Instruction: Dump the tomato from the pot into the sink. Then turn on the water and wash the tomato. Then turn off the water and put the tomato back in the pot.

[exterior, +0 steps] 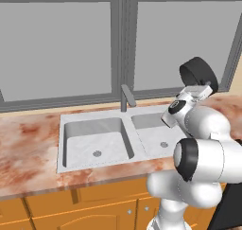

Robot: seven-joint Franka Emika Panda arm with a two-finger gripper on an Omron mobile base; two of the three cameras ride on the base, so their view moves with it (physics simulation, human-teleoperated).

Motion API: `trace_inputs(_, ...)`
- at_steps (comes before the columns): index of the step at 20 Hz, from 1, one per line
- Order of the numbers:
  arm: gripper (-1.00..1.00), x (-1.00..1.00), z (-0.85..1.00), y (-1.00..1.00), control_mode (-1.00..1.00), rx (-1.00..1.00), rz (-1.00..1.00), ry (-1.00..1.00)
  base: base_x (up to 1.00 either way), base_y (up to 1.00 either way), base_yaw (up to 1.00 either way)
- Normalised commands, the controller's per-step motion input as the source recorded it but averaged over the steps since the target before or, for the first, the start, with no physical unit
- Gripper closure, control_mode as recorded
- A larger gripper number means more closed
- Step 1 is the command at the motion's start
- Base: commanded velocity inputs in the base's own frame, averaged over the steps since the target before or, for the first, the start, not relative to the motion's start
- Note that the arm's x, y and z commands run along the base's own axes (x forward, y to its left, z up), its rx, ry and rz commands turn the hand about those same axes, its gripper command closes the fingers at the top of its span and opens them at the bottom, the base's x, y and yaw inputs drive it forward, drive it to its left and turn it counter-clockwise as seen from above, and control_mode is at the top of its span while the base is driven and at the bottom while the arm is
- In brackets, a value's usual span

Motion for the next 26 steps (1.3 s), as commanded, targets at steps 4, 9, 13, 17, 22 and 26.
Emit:
trace_inputs(4, 1.00, 0.00, 0.27, 0.26, -1.00, -0.11, 0.04, 0.12, 0.00, 0.00, 0.00)
trace_inputs(9, 1.00, 0.02, 0.19, 0.20, -1.00, -0.04, 0.04, 0.17, 0.00, 0.00, 0.00)
trace_inputs(13, 1.00, 0.29, 0.00, 0.04, -1.00, -0.01, 0.03, 0.16, 0.00, 0.00, 0.00)
trace_inputs(17, 1.00, 0.35, 0.00, 0.00, -1.00, -0.03, 0.00, 0.07, 0.00, 0.00, 0.00)
trace_inputs(22, 1.00, 0.33, 0.00, 0.00, -1.00, -0.06, 0.00, 0.01, 0.00, 0.00, 0.00)
trace_inputs(26, 1.00, 0.22, -0.04, 0.03, -1.00, -0.07, 0.00, 0.00, 0.00, 0.00, 0.00)
